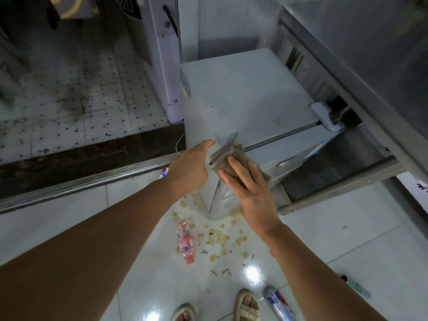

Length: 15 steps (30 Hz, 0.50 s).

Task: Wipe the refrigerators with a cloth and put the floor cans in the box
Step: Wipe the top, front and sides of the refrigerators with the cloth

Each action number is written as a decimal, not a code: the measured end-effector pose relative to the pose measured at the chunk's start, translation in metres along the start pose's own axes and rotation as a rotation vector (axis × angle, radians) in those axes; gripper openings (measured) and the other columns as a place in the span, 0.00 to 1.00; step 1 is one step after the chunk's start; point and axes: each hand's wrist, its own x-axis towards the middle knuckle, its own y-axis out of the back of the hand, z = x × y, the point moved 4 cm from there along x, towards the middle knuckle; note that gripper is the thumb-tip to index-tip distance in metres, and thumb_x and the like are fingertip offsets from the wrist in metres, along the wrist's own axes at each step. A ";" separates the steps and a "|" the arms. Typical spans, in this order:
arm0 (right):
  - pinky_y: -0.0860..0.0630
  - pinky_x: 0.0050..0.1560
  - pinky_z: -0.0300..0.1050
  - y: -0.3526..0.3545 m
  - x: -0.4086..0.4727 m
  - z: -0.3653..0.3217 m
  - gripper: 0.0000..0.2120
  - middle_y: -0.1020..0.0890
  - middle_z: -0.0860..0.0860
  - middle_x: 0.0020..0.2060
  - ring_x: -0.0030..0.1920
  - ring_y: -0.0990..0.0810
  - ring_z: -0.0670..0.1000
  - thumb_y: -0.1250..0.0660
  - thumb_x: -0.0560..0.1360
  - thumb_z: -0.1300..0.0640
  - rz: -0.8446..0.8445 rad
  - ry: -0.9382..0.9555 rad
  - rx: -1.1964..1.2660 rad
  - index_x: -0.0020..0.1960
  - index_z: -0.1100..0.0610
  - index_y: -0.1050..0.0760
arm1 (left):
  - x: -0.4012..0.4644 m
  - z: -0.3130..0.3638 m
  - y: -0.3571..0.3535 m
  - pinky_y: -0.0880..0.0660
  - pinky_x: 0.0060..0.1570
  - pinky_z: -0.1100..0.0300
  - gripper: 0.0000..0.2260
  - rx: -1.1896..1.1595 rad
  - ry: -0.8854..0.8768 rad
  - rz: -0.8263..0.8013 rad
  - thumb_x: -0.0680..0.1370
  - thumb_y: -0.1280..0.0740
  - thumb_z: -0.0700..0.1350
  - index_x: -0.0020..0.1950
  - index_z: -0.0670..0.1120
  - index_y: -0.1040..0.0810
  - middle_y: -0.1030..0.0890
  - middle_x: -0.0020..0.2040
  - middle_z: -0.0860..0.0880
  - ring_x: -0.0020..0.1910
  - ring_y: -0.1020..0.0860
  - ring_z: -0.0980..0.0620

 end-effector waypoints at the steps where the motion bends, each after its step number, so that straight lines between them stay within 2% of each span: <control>1: 0.32 0.67 0.56 0.000 0.000 0.005 0.28 0.33 0.53 0.71 0.70 0.34 0.60 0.40 0.71 0.69 -0.005 -0.009 0.016 0.69 0.53 0.29 | 0.000 0.003 -0.002 0.30 0.60 0.53 0.29 -0.004 -0.018 0.004 0.75 0.41 0.33 0.73 0.52 0.40 0.29 0.69 0.46 0.65 0.28 0.43; 5: 0.31 0.66 0.59 0.001 0.012 0.033 0.30 0.37 0.53 0.70 0.70 0.35 0.61 0.32 0.71 0.64 0.008 -0.082 0.033 0.71 0.53 0.35 | 0.004 0.013 -0.008 0.31 0.64 0.51 0.28 -0.014 -0.061 0.036 0.75 0.41 0.34 0.73 0.51 0.40 0.29 0.69 0.46 0.66 0.30 0.45; 9: 0.36 0.70 0.58 0.004 0.004 0.074 0.31 0.42 0.52 0.72 0.72 0.40 0.58 0.34 0.73 0.64 0.023 -0.117 0.026 0.72 0.52 0.41 | 0.007 0.019 -0.010 0.31 0.62 0.52 0.28 -0.004 -0.053 0.066 0.76 0.39 0.36 0.73 0.53 0.42 0.28 0.68 0.48 0.65 0.29 0.46; 12: 0.39 0.70 0.65 0.019 0.001 0.126 0.29 0.37 0.56 0.71 0.71 0.38 0.61 0.34 0.72 0.60 0.004 -0.213 -0.121 0.71 0.54 0.40 | 0.004 0.029 -0.016 0.32 0.64 0.55 0.28 0.009 -0.094 0.073 0.75 0.38 0.35 0.72 0.52 0.38 0.29 0.69 0.49 0.67 0.30 0.48; 15: 0.42 0.70 0.68 0.027 0.005 0.154 0.29 0.33 0.59 0.70 0.72 0.38 0.63 0.32 0.72 0.60 -0.009 -0.235 -0.202 0.70 0.56 0.38 | -0.003 0.043 -0.026 0.28 0.59 0.57 0.23 0.041 -0.135 0.196 0.72 0.33 0.39 0.66 0.51 0.29 0.24 0.62 0.51 0.60 0.27 0.52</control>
